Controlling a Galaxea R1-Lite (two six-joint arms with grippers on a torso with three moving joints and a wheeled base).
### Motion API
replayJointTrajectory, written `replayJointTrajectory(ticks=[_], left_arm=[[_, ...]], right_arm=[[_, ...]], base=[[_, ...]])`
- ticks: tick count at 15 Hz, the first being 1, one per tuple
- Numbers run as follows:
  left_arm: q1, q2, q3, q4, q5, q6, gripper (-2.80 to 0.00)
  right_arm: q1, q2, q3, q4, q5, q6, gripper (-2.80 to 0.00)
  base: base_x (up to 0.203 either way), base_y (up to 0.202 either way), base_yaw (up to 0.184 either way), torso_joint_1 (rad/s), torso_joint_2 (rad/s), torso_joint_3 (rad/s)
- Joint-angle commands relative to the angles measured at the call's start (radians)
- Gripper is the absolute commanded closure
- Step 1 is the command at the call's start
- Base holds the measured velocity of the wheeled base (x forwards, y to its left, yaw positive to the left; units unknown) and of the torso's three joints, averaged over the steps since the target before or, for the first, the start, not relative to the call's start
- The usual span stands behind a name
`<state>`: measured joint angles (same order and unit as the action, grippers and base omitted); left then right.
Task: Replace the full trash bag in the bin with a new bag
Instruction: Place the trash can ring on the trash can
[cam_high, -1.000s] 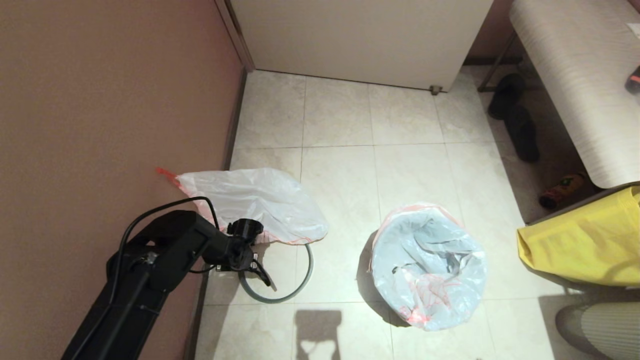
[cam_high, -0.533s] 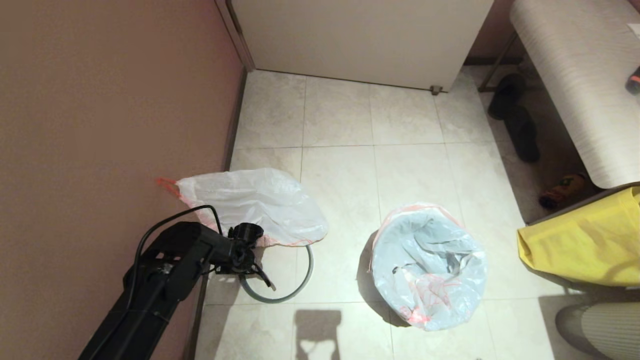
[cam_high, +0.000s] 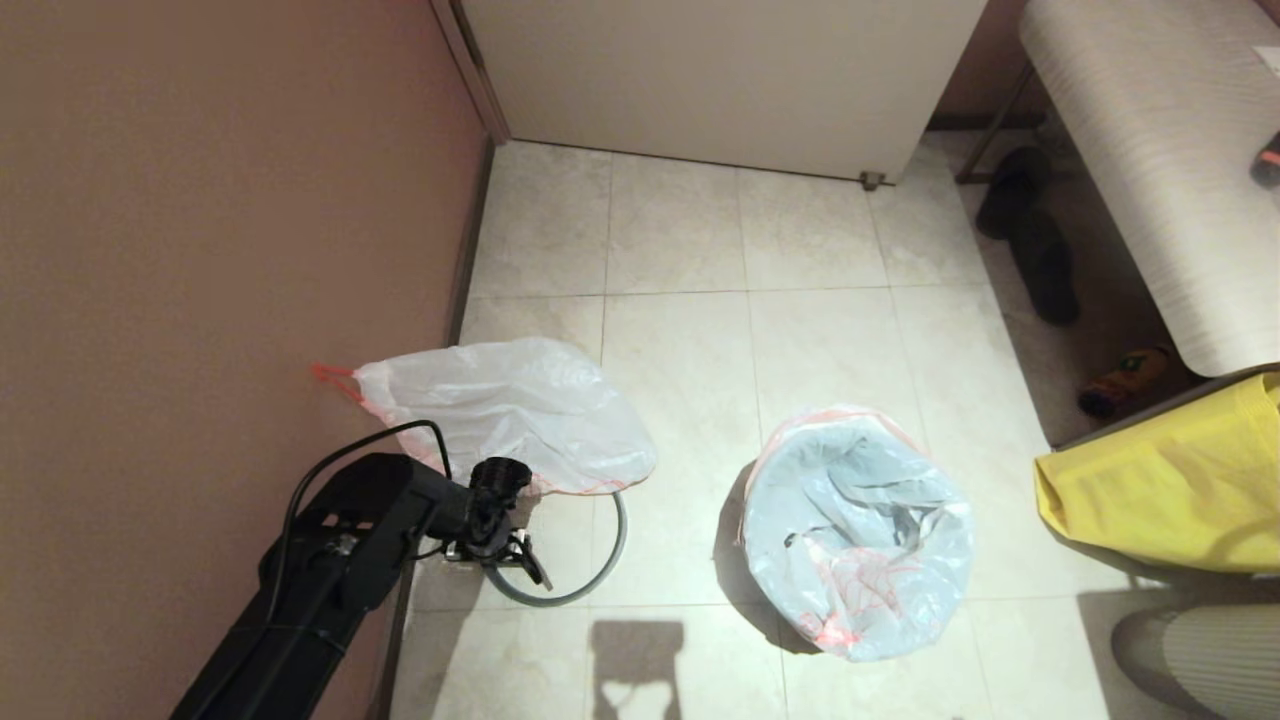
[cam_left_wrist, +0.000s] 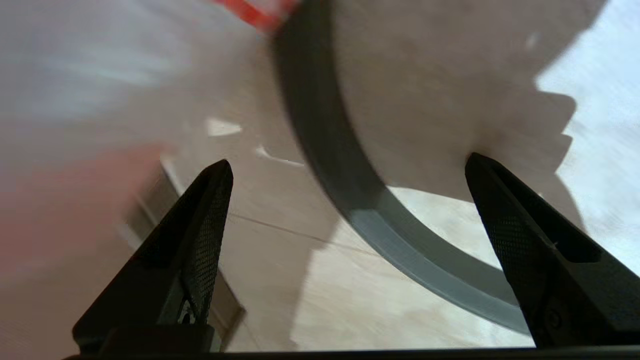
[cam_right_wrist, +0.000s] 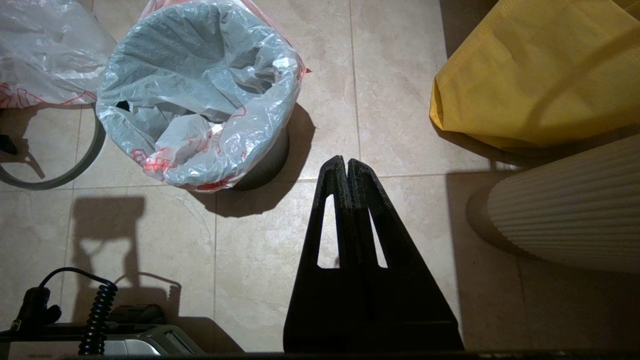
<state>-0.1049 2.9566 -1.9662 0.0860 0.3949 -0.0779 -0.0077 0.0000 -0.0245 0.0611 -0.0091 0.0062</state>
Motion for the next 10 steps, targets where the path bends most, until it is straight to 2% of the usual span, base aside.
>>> replayJointTrajectory(ticks=[1,3,5,10], left_arm=[[-0.017,0.012,0.0,0.028,-0.007,-0.008,-2.8],[-0.037,0.012,0.004,0.029,-0.021,-0.027,-2.8],[-0.054,-0.002,0.01,0.049,-0.091,-0.061,-2.8],[-0.07,-0.007,0.009,0.052,-0.117,-0.061,-2.8]], right_arm=[[0.0,0.003,0.0,0.0,0.0,0.0,0.0],[0.0,0.002,0.0,0.0,0.0,0.0,0.0],[0.0,0.002,0.0,0.0,0.0,0.0,0.0],[0.0,0.002,0.0,0.0,0.0,0.0,0.0]], base=[[0.0,0.0,0.0,0.0,0.0,0.0],[0.0,0.0,0.0,0.0,0.0,0.0],[0.0,0.0,0.0,0.0,0.0,0.0],[0.0,0.0,0.0,0.0,0.0,0.0]])
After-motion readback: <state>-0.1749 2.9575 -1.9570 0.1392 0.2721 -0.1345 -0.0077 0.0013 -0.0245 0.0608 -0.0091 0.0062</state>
